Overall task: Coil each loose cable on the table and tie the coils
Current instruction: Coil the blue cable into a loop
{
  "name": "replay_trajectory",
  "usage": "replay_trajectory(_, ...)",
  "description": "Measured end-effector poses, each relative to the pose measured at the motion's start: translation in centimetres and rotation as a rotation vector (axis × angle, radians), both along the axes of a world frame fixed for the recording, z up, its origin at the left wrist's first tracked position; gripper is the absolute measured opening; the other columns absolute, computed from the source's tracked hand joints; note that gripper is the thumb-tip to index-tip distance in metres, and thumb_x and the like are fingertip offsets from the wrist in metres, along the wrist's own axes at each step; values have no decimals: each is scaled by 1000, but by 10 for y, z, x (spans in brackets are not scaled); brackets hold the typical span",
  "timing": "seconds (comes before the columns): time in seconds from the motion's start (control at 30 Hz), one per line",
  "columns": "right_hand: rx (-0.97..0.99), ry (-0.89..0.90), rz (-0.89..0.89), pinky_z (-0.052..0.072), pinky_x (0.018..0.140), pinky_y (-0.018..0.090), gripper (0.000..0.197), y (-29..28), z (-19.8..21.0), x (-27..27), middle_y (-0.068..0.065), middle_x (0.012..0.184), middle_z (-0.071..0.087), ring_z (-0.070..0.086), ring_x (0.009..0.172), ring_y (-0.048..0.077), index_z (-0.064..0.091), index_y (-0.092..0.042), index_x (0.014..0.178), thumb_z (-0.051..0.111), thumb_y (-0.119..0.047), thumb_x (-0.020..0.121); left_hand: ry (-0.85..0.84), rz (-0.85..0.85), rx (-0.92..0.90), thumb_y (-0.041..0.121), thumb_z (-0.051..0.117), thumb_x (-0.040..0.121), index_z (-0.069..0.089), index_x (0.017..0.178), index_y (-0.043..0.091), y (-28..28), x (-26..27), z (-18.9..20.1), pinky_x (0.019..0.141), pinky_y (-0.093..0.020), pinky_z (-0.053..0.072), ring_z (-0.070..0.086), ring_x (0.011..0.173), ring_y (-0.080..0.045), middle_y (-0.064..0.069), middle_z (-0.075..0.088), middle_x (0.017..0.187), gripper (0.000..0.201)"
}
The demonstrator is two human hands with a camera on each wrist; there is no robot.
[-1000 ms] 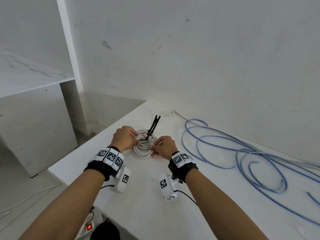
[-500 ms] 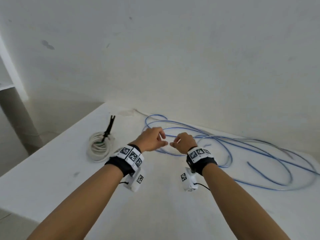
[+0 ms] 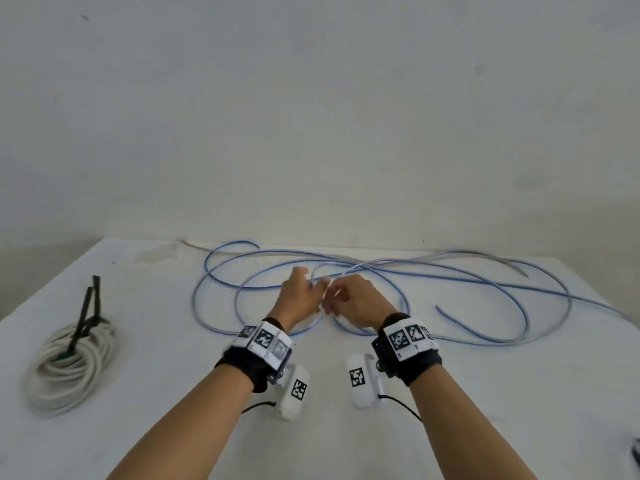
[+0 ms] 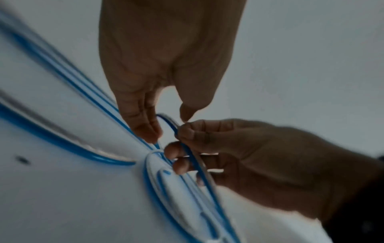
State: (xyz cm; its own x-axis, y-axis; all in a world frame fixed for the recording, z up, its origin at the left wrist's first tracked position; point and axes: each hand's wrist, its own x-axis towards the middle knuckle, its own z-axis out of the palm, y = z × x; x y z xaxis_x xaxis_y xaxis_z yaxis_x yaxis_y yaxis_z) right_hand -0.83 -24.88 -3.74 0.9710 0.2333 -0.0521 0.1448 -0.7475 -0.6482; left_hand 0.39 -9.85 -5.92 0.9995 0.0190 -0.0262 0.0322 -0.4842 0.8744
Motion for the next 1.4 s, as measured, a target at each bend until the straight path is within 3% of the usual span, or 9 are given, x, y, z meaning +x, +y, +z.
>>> replay_trajectory(0.1, 148, 27, 38, 55, 78, 30, 13, -3, 0, -2, 2, 71, 75, 67, 65, 13, 71, -16, 72, 71, -8, 83, -113, 16, -195, 15, 62, 99, 54, 134, 6, -1, 6, 4, 84, -42, 60, 73, 83, -20, -4, 76, 97, 36)
replay_trajectory(0.27, 290, -16, -29, 54, 75, 33, 20, -16, -9, 11, 3, 70, 75, 64, 61, 13, 61, -22, 77, 80, -17, 83, -232, -170, -436, 4, 51, 104, 65, 125, 11, -7, 5, 30, 82, -33, 61, 71, 85, -16, -2, 76, 104, 26)
replay_trajectory(0.4, 260, 13, 96, 51, 70, 28, 13, -21, -9, 10, 6, 77, 76, 61, 62, 10, 64, -19, 84, 76, -14, 88, -264, -89, -648, 17, 51, 106, 68, 114, 7, -5, 6, 40, 71, -30, 57, 47, 63, -12, -3, 49, 72, 21)
replay_trajectory(0.57, 247, 60, 181, 52, 74, 29, 6, -9, -7, 3, 1, 78, 75, 62, 65, 7, 67, -20, 92, 73, -21, 92, -256, -4, -746, 27, 47, 108, 63, 92, 11, 14, 7, 40, 48, -22, 25, 23, 52, -9, 4, 27, 63, 28)
replay_trajectory(0.67, 279, -5, 193, 50, 73, 28, 3, -6, 2, 2, -4, 75, 71, 59, 66, 5, 71, -20, 95, 71, -22, 94, -249, 105, -780, 22, 50, 107, 60, 117, 7, 29, 9, 40, 50, -24, 42, 38, 50, -10, 1, 43, 60, 21)
replay_trajectory(0.77, 333, -173, 126, 44, 68, 19, 10, -2, 14, 1, -7, 73, 69, 54, 67, 4, 74, -16, 93, 66, -18, 97, -241, 84, -692, 22, 50, 107, 43, 147, 20, 44, 8, 37, 72, -30, 61, 65, 75, -16, -7, 73, 90, 41)
replay_trajectory(0.93, 470, -333, -19, 40, 58, 32, 26, 0, 31, -4, 6, 71, 69, 52, 62, 21, 72, -26, 80, 59, -18, 101, -89, -62, -474, 50, 53, 99, 65, 124, 21, 55, 1, 52, 74, -29, 53, 64, 85, -14, -4, 76, 101, 40)
replay_trajectory(1.1, 658, -493, -169, 42, 60, 32, 21, -10, 46, -8, 4, 65, 64, 51, 61, 13, 74, -22, 83, 65, -32, 99, -62, -275, -344, 30, 53, 104, 70, 110, 10, 53, -12, 56, 73, -31, 44, 52, 62, -12, -1, 61, 62, 27)
replay_trajectory(1.4, 460, -375, -139, 52, 69, 32, 11, -10, 43, -8, -8, 84, 72, 60, 74, 26, 73, -33, 100, 62, -37, 100, 3, -149, -914, 33, 50, 104, 59, 86, 12, 51, -14, 74, 53, -20, 38, 33, 49, -10, 4, 34, 47, 29)
